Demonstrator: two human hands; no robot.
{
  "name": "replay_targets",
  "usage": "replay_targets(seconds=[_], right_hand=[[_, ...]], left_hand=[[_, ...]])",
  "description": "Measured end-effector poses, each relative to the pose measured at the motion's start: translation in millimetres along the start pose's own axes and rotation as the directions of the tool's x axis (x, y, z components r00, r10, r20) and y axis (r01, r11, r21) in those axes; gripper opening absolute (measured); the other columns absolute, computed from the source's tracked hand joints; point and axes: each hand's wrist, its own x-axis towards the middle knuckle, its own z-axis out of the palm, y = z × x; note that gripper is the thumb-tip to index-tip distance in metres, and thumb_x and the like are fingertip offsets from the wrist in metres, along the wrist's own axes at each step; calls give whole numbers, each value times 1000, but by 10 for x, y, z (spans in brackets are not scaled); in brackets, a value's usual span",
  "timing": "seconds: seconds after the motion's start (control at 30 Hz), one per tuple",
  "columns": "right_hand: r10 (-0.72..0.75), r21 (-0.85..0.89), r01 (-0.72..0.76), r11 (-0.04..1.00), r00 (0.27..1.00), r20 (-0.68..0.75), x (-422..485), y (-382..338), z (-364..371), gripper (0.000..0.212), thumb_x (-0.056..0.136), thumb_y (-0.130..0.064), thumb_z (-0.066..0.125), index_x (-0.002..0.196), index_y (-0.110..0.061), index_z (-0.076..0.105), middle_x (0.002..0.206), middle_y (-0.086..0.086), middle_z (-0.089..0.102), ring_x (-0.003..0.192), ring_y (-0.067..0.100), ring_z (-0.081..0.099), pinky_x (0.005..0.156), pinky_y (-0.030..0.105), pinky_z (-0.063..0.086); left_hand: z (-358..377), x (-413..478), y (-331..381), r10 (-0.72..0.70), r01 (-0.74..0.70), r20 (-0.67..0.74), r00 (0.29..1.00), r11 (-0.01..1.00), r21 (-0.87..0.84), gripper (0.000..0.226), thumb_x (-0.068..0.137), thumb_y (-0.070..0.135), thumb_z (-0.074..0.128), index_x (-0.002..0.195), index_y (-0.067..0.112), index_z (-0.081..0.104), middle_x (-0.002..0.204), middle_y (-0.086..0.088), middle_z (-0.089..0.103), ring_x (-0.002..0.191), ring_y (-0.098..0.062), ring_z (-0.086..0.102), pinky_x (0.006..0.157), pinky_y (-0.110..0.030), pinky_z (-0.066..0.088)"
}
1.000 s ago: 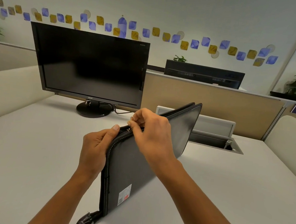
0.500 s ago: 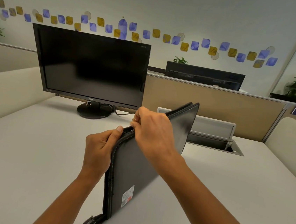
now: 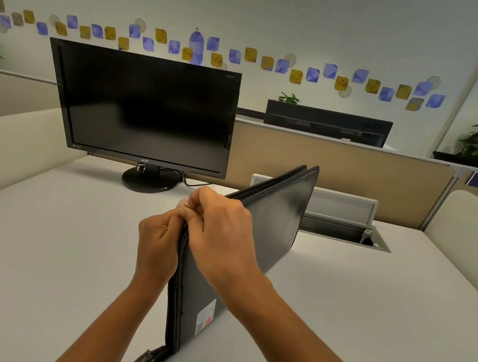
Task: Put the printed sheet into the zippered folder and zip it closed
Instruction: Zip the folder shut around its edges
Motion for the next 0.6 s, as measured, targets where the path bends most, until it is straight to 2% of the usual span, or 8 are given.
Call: replay_targets(seconds=[0.13,0.3,0.43,0.53,0.57,0.6], right_hand=[[13,22,-13,1000,1000,25,-1,-9,11,14,91,-21,53,96,-9,60,92,9,67,80,16,58,73,18,41],[26,20,-27,999,999,38,10,-14,-16,13,91,-22,54,95,-11,60,91,8,67,79,16,57,73,19,41],[67,24,-69,997,995,77,46,11,-53,16,90,-25,55,98,-12,60,95,6,67,79,11,54,79,21,45],[83,24,-84,996,995,58,71,34,-89,14,89,-25,57,94,-12,60,91,5,68,76,11,53,74,21,44],[84,19,-85,996,995,45,84,46,-105,12,89,-24,58,93,-13,60,89,5,68,75,11,53,72,21,43],[85,11,-86,996,996,33,96,60,-119,11,88,-23,58,92,-13,60,88,5,68,74,11,53,70,20,43]], left_hand=[[11,15,-74,2,-2,-8,1000,1000,-27,55,96,5,38,44,21,44,33,11,45,34,-4,39,38,-10,27],[12,21,-90,25,-25,-18,1000,1000,-12,53,96,5,38,46,22,48,36,13,50,37,-4,44,39,-10,30],[4,28,-79,46,-46,-15,999,999,20,50,95,9,39,49,23,52,39,16,52,41,-4,47,40,-12,31],[-7,21,-7,74,-74,-8,997,997,19,47,91,27,39,51,11,58,38,4,49,43,-13,45,41,-16,31],[-6,21,12,83,-83,-5,997,996,26,50,88,32,38,54,3,61,40,2,50,44,-19,45,41,-22,33],[-5,21,26,91,-91,-2,996,995,38,53,86,34,38,57,-3,62,43,-10,51,46,-25,46,42,-29,35]])
